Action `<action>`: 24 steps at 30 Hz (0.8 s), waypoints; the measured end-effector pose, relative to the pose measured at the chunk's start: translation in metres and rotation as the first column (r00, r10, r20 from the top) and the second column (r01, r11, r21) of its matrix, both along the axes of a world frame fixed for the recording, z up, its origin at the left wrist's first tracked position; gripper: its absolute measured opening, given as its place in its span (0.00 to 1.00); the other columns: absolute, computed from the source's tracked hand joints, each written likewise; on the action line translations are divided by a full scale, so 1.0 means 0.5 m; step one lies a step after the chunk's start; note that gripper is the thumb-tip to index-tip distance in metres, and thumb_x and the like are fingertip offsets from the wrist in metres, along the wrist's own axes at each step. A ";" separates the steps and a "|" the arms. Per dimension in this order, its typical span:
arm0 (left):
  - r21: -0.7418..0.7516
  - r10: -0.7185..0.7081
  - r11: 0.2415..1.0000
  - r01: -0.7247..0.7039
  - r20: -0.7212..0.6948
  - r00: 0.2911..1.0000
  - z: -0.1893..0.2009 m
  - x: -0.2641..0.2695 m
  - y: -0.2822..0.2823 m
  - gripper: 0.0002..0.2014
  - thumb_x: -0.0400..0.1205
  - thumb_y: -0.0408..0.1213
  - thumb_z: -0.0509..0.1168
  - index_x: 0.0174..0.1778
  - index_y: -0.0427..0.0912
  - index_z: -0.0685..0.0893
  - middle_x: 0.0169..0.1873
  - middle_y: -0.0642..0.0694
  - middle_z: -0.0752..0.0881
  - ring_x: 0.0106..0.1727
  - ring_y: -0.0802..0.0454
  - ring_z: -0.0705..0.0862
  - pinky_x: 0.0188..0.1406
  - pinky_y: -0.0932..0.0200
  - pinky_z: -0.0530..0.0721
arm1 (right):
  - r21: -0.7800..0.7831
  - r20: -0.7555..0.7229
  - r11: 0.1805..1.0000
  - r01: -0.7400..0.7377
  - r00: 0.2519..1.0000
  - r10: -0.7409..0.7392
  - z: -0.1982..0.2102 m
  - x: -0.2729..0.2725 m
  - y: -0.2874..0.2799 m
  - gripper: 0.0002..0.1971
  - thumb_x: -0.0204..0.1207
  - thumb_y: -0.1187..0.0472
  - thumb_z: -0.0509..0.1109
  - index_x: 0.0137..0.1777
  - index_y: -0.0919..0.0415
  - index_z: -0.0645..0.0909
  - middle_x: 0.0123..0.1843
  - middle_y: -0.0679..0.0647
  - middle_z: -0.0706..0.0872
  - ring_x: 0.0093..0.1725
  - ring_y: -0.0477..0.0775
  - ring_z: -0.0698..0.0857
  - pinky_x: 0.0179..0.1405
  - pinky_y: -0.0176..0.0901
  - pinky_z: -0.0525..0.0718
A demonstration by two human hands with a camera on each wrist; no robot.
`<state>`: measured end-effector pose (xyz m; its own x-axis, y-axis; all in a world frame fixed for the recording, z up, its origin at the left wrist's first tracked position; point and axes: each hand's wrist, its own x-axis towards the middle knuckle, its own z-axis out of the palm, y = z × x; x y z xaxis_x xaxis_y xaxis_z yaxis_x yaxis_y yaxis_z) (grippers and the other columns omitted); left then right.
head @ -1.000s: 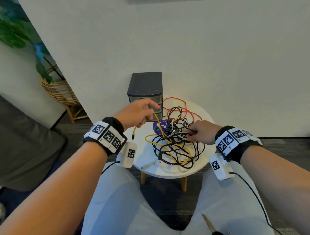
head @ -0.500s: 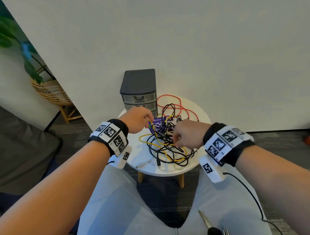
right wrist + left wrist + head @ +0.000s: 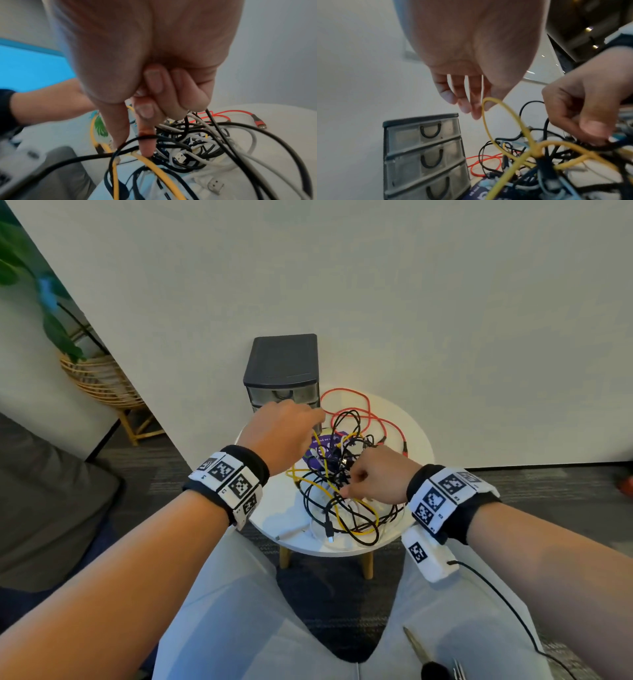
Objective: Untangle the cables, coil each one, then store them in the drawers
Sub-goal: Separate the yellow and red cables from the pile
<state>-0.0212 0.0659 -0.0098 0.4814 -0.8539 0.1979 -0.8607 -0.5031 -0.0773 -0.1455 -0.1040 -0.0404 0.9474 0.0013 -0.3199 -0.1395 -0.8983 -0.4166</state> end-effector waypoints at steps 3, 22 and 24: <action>0.014 -0.018 1.000 0.018 -0.020 1.000 0.005 0.007 -0.006 0.12 0.90 0.36 0.57 0.66 0.47 0.82 0.56 0.48 0.89 0.53 0.45 0.85 0.44 0.55 0.76 | -0.086 -0.010 0.996 0.007 1.000 -0.008 -0.007 0.001 0.019 0.21 0.79 0.44 0.73 0.33 0.61 0.85 0.30 0.54 0.83 0.32 0.53 0.82 0.33 0.44 0.77; -0.136 -0.246 0.969 0.208 -0.640 0.728 -0.031 -0.023 -0.005 0.09 0.82 0.45 0.59 0.51 0.49 0.83 0.46 0.54 0.84 0.50 0.54 0.82 0.52 0.53 0.82 | 0.396 0.323 0.918 0.024 0.932 -0.164 -0.008 -0.037 -0.003 0.06 0.77 0.66 0.70 0.41 0.55 0.80 0.40 0.47 0.84 0.38 0.39 0.78 0.39 0.30 0.74; -0.138 -0.245 0.969 0.205 -0.646 0.723 -0.038 -0.018 -0.004 0.09 0.86 0.48 0.60 0.48 0.51 0.83 0.44 0.55 0.84 0.48 0.55 0.82 0.51 0.54 0.80 | 0.449 0.339 0.892 0.057 0.912 -0.229 -0.015 -0.037 -0.013 0.04 0.79 0.66 0.69 0.43 0.57 0.82 0.43 0.51 0.85 0.43 0.44 0.81 0.45 0.37 0.79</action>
